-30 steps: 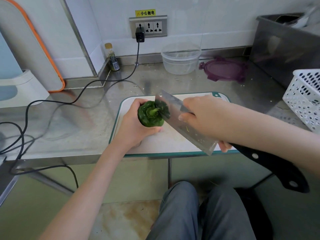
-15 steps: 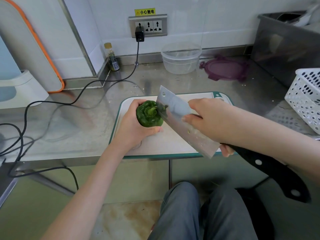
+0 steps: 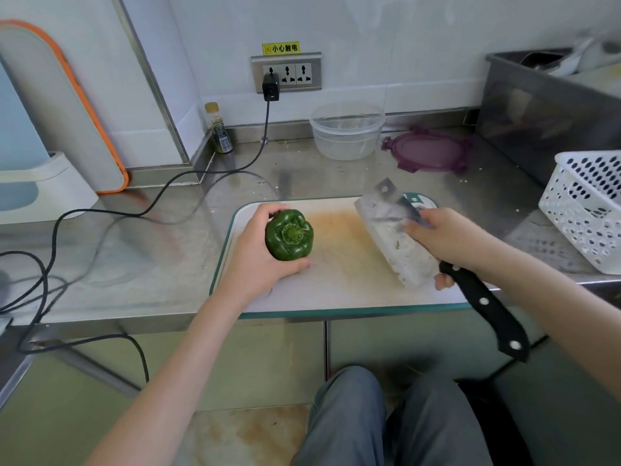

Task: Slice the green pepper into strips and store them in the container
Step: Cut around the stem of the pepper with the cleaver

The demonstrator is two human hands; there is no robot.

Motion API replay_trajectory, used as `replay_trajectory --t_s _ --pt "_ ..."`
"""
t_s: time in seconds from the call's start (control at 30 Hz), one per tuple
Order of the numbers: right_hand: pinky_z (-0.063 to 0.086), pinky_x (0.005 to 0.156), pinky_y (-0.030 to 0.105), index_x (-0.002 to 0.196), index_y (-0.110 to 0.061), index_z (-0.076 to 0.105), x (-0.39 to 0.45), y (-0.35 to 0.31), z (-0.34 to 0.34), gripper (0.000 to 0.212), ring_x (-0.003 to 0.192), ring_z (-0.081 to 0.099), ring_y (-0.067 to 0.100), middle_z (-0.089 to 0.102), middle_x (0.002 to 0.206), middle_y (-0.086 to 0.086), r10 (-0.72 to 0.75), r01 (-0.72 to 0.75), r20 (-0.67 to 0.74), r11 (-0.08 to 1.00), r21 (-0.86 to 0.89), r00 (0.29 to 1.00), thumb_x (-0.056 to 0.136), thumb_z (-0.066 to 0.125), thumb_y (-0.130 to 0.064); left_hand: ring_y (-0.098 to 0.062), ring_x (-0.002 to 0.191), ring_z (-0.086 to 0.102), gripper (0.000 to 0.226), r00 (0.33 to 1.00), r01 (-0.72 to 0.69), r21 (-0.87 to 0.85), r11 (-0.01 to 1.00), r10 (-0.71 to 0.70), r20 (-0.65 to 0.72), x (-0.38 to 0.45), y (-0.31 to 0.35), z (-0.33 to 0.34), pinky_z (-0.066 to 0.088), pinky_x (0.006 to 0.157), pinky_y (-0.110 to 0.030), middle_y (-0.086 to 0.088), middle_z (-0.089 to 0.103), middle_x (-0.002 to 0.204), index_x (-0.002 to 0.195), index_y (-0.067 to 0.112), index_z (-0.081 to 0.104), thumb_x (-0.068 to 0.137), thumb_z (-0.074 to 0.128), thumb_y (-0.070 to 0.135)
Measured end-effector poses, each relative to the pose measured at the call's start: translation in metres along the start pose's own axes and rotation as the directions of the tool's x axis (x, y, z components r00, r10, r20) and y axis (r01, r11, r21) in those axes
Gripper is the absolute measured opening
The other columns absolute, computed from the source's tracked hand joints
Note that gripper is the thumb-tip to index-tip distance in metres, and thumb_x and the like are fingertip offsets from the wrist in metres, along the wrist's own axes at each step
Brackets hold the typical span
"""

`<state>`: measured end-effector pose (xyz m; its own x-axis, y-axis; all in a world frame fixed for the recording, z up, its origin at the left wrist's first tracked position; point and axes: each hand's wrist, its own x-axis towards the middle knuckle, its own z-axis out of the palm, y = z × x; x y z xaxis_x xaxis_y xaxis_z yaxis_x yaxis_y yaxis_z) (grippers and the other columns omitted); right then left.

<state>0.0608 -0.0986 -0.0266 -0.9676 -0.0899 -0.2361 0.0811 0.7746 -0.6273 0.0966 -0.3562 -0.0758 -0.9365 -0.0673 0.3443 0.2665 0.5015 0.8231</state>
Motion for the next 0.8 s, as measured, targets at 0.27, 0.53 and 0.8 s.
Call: replay_trajectory --t_s 0.27,0.53,0.8 --pt "0.034 0.051 0.029 0.081 -0.011 0.051 0.043 0.0 0.014 0.037 0.069 0.052 0.025 0.054 0.071 0.003 -0.206 0.057 -0.295 0.894 -0.445 0.933 0.096 0.039 -0.043 0.008 0.091 0.055 0.064 1.0 0.015 -0.089 0.996 -0.015 0.008 0.005 0.005 0.004 0.043 0.075 -0.006 0.019 0.055 0.102 0.114 0.02 0.052 0.061 0.084 0.002" --pt "0.04 0.09 0.039 0.117 -0.005 0.043 0.067 -0.001 0.022 0.043 0.113 0.046 0.035 0.047 0.121 0.016 -0.274 0.139 -0.282 0.898 -0.417 0.92 0.092 0.054 -0.039 0.005 0.091 0.058 0.073 0.978 0.021 -0.178 0.984 0.017 0.206 0.038 0.009 0.017 0.047 0.077 -0.012 0.005 0.057 0.111 0.113 0.022 0.054 0.051 0.091 0.006" --pt "0.022 0.098 0.012 0.137 -0.038 0.036 0.032 -0.054 0.034 0.059 0.138 0.016 -0.003 0.03 0.139 -0.019 -0.71 0.711 0.056 0.703 0.009 0.702 0.085 0.065 -0.034 -0.005 0.098 0.062 0.071 0.969 0.06 -0.254 0.965 0.004 0.247 0.044 -0.004 0.027 0.046 0.084 -0.014 0.003 0.066 0.106 0.113 0.03 0.058 0.047 0.085 0.026"
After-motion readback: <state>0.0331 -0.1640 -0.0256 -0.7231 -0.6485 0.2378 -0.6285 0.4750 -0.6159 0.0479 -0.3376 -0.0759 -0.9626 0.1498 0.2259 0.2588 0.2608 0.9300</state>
